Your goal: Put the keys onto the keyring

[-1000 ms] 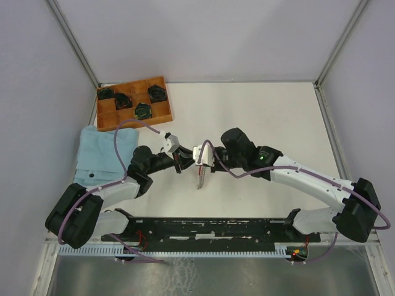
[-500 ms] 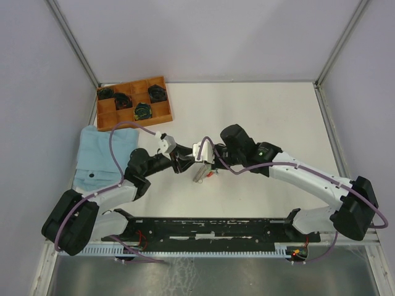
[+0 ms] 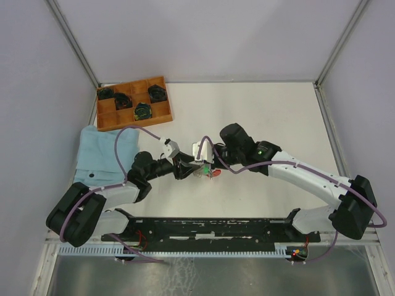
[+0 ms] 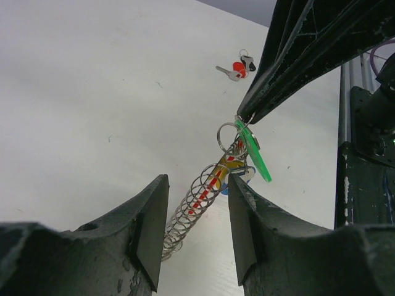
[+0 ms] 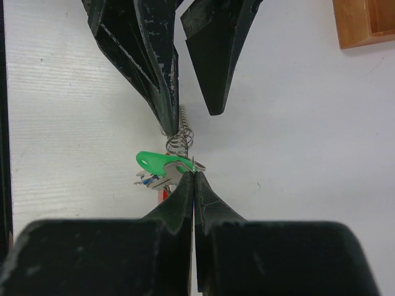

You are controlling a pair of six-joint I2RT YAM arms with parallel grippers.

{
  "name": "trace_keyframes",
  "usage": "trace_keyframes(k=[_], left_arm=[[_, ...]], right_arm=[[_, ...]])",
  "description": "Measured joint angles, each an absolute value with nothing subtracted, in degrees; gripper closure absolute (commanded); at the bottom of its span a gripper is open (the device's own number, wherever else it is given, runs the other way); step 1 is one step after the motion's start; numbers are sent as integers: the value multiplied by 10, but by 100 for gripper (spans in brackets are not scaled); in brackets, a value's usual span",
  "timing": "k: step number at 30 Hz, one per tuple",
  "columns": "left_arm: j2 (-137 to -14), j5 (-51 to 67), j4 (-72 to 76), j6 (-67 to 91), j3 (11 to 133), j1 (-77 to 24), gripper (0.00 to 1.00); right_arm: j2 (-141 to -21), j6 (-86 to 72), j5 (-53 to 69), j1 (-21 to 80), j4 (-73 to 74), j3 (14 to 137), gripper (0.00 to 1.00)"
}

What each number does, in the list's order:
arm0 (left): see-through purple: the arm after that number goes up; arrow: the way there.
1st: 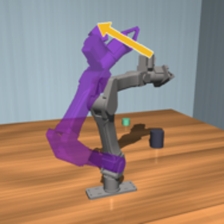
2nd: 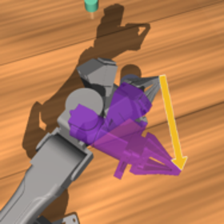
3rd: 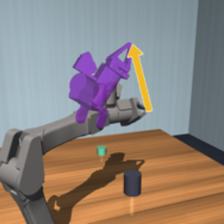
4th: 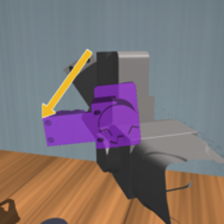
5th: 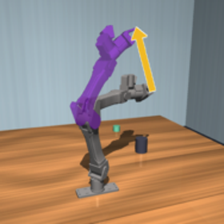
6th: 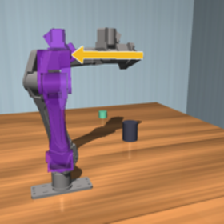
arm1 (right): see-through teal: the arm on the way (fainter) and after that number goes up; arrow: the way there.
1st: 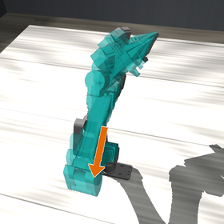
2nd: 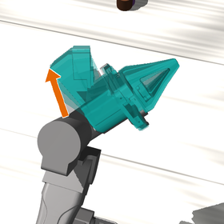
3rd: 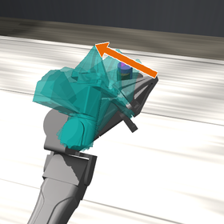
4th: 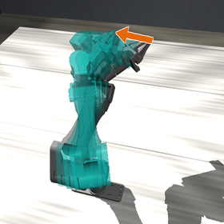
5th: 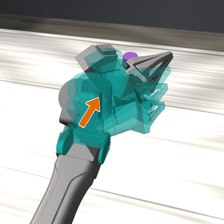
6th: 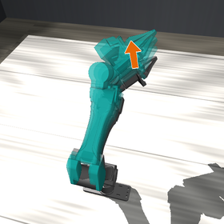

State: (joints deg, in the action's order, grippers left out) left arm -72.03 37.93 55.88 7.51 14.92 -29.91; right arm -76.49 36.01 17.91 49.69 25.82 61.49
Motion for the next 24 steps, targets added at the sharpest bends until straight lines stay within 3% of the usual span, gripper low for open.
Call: trace_keyframes(k=[24], left_arm=[[-796, 524, 501, -1, 210, -305, 55]], right_arm=[[-764, 383, 208, 495, 299, 620, 99]])
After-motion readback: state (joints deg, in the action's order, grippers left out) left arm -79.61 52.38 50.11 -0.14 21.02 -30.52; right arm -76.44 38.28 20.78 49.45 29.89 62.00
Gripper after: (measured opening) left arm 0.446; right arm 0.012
